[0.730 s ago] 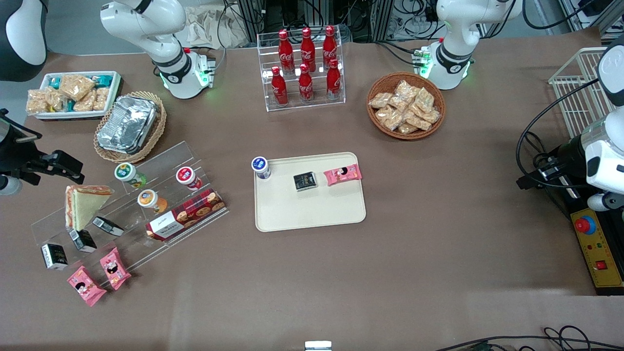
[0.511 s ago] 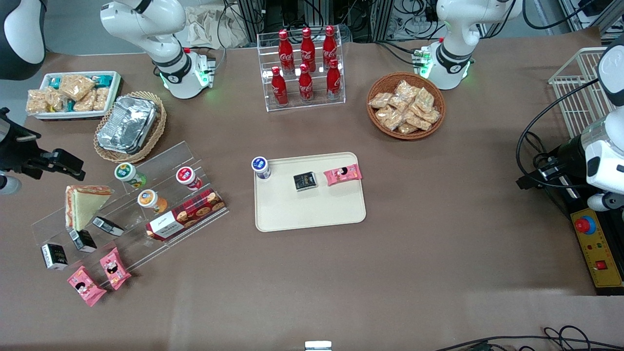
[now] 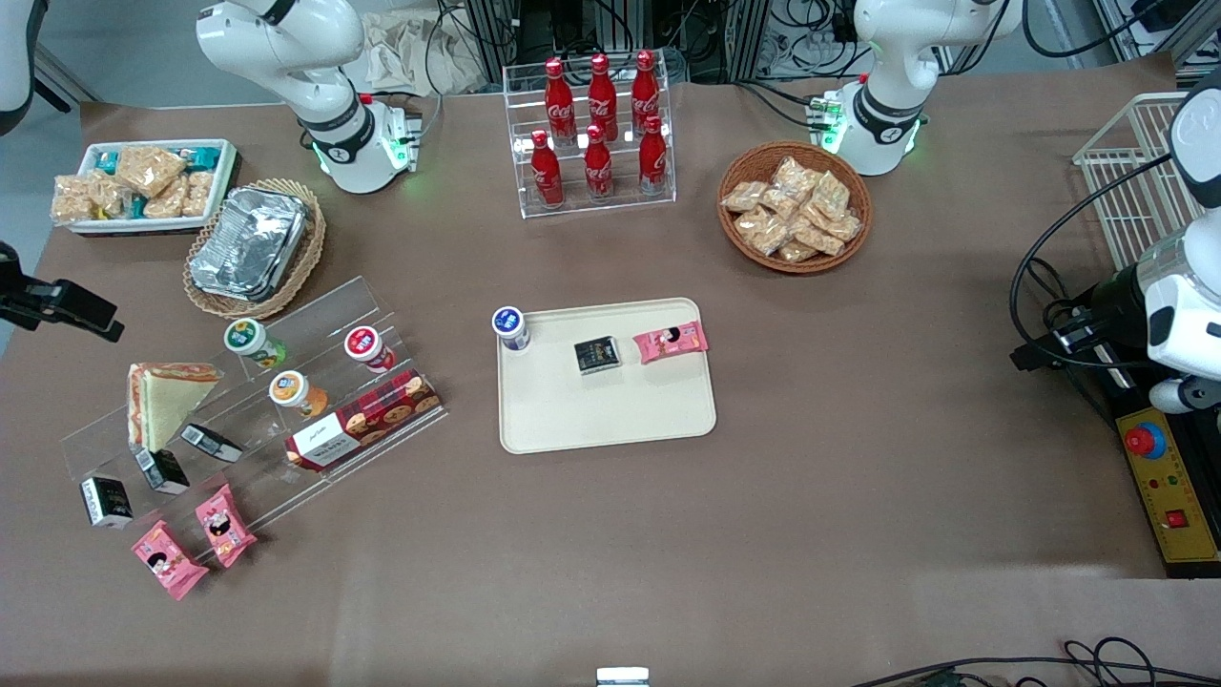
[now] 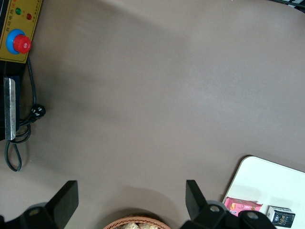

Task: Place sandwich on tray
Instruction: 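Move the right gripper over the wrapped sandwich on the acrylic rack, then lower the right gripper and grasp the wrapped sandwich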

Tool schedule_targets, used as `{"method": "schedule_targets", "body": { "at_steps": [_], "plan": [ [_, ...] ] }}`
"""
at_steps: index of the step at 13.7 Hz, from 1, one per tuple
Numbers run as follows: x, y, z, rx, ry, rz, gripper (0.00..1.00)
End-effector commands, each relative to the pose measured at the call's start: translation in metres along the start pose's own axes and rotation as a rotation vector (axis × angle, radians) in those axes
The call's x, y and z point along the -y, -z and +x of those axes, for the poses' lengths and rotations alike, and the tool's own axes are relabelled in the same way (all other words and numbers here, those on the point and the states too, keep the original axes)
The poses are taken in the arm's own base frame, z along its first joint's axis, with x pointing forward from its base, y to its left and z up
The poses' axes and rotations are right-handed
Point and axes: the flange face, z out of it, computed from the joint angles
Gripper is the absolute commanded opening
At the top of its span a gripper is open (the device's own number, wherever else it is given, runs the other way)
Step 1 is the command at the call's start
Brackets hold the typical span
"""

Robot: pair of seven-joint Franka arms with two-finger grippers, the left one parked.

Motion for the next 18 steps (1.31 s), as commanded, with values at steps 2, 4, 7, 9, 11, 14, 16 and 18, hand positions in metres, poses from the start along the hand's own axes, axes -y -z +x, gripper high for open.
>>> {"method": "schedule_targets", "body": {
  "at_steps": [2,4,7,9,11,14,16,18],
  "plan": [
    [-0.032,-0.020,0.018,-0.007,-0.106,0.029,0.99],
    [-0.030,-0.036,0.025,0.012,-0.226,0.025,0.99],
    [-0.043,-0.058,0.037,0.019,-0.295,0.032,0.99],
    [-0.052,-0.076,0.040,0.016,-0.309,0.067,0.99],
    [-0.054,-0.091,0.039,0.026,-0.314,0.066,0.99],
    [-0.064,-0.115,0.038,0.064,-0.308,0.054,0.99],
    [-0.069,-0.131,0.034,0.088,-0.312,0.050,0.99],
    [-0.072,-0.154,0.028,0.100,-0.251,0.052,0.99]
  ]
}}
